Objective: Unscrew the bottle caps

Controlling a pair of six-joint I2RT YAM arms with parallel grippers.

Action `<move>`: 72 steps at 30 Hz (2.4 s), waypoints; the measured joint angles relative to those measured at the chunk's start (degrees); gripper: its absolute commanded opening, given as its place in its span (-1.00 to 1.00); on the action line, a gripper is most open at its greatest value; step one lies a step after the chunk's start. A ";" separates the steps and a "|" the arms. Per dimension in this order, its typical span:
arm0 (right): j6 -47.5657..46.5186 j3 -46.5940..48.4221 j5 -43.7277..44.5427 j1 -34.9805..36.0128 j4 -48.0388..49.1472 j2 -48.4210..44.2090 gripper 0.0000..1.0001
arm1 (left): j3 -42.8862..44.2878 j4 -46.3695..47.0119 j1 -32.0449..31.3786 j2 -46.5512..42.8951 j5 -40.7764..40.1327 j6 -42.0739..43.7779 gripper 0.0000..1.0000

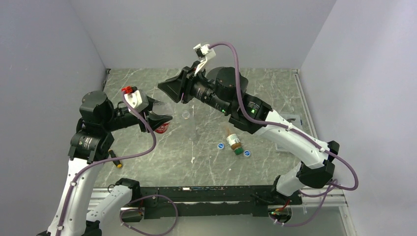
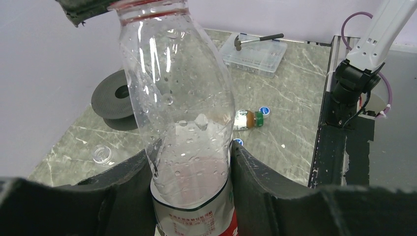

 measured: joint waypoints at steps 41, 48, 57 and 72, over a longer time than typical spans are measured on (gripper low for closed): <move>-6.27 -14.51 -9.38 -2.75 11.54 -12.44 1.00 | -1.62 1.79 -0.22 2.27 5.33 -8.31 -1.00; -5.92 -3.08 7.23 1.66 0.72 -1.95 0.98 | -4.98 0.87 -0.22 0.35 -5.97 -0.70 -1.00; -2.25 -2.14 13.53 1.64 -3.32 1.05 0.50 | -5.66 1.84 -0.22 -0.46 -11.04 1.31 -1.00; 6.32 -2.47 9.64 -1.77 -1.16 1.55 0.12 | -6.16 2.47 -0.22 -0.79 -11.41 1.29 -1.00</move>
